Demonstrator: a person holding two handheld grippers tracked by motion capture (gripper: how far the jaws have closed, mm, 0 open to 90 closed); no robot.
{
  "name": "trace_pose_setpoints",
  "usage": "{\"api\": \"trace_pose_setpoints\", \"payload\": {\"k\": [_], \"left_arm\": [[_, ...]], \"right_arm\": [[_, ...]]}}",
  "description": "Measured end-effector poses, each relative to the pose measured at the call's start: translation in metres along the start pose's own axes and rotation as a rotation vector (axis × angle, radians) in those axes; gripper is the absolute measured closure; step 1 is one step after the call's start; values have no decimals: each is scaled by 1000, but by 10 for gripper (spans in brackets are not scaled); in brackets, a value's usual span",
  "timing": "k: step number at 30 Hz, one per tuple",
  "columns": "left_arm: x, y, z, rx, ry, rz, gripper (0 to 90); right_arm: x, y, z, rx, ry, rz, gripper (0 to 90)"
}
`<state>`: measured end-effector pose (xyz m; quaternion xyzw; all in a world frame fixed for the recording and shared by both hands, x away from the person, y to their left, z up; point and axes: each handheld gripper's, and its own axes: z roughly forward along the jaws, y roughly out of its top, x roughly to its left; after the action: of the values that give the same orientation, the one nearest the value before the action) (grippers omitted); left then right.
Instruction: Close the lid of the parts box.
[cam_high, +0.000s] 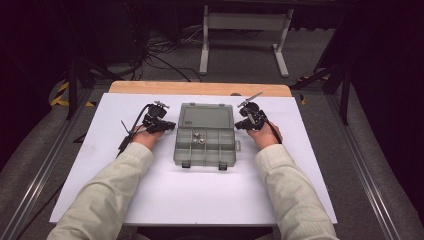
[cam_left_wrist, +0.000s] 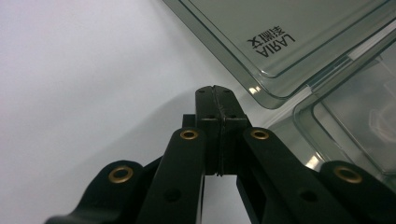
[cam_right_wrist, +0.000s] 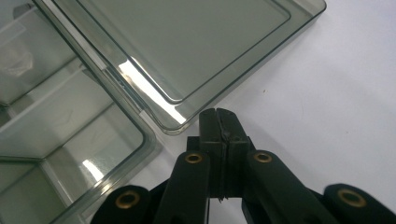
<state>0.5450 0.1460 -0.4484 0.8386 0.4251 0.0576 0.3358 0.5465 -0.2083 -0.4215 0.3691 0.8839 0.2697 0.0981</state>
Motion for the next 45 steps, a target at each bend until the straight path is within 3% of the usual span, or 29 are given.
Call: {"api": "trace_pose_setpoints", "payload": {"k": [13,29,31,36,38,41,45], "left_arm": [[-4,0,4,-4,-23,7,896],[-8,0,3,16,-12,21,896],[-10,1,3,19,-9,41,897],[-14,0,4,25,-36,48,896],[-16,1,4,24,-15,64,897],[-14,1,5,16,-17,61,896],[-11,1,5,-3,11,60,895]], "right_arm": [[-1,-2,7,23,19,8,900],[1,-2,11,30,18,2,900],[1,-2,12,31,17,4,900],[3,-1,12,32,29,-5,900],[4,0,13,30,29,-7,900],[4,0,13,22,26,-11,900],[4,0,12,12,18,-17,900]]}}
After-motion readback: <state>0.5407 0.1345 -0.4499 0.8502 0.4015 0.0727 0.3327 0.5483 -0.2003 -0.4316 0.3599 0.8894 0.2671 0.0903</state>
